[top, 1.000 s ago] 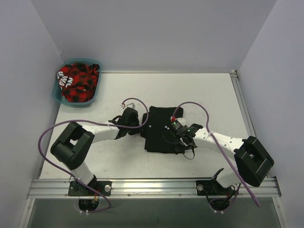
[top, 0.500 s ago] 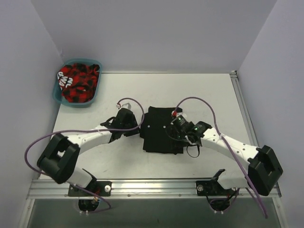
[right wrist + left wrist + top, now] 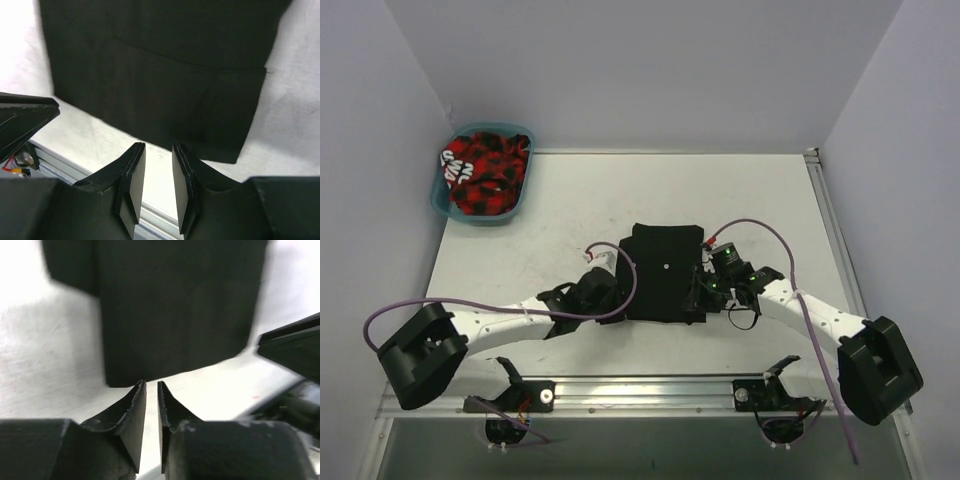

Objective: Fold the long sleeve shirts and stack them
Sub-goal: Fold the shirt

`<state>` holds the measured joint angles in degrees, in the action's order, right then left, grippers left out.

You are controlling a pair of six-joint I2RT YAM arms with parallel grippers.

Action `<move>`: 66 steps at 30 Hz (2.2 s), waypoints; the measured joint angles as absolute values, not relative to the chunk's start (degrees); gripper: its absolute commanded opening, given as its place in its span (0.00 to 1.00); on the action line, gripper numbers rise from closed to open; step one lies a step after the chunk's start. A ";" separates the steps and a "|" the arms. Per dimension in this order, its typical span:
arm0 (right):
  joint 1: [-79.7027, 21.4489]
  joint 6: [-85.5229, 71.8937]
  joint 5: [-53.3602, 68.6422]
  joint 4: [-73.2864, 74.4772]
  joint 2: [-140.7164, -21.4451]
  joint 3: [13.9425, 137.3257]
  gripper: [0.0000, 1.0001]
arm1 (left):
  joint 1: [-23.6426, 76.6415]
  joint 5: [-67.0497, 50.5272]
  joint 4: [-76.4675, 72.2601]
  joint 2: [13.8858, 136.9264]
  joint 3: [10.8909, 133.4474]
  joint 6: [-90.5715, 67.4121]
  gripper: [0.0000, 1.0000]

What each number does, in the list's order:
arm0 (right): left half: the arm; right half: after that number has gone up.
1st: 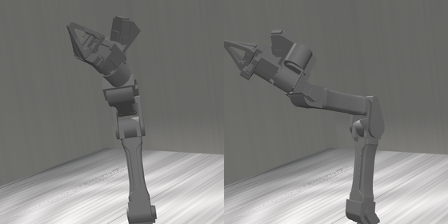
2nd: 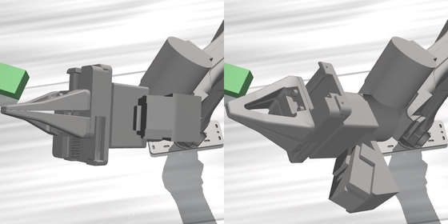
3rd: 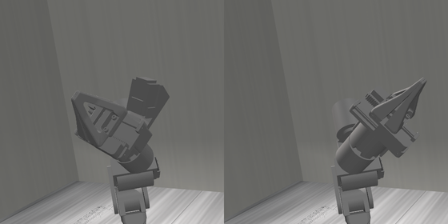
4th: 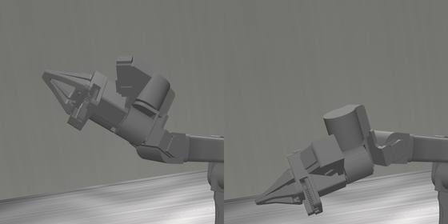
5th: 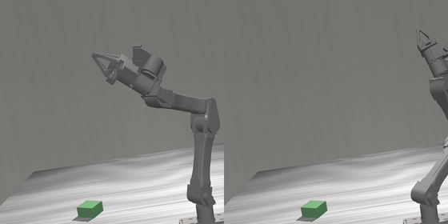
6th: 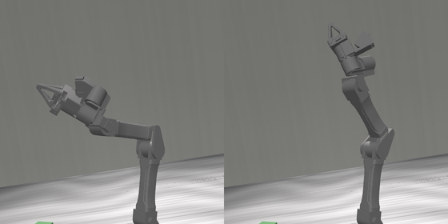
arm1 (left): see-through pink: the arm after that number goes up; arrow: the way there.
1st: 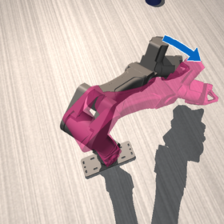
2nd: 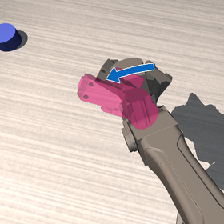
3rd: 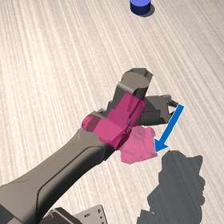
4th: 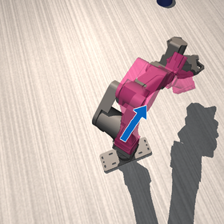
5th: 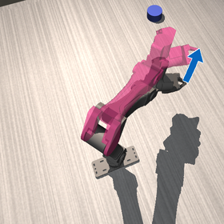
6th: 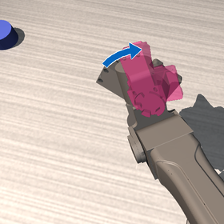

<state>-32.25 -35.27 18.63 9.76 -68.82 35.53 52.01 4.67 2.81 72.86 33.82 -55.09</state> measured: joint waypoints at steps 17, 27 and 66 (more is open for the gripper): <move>-26.09 -34.35 20.49 9.61 -69.58 32.27 0.32 | 52.73 8.64 3.79 76.34 30.70 -60.66 0.41; -21.71 -30.44 15.97 14.79 -70.59 38.92 0.35 | 53.12 11.18 10.02 76.23 43.07 -57.80 0.51; -11.86 -33.32 24.49 6.90 -86.43 48.49 0.38 | 50.65 9.80 14.83 79.55 41.10 -49.65 0.69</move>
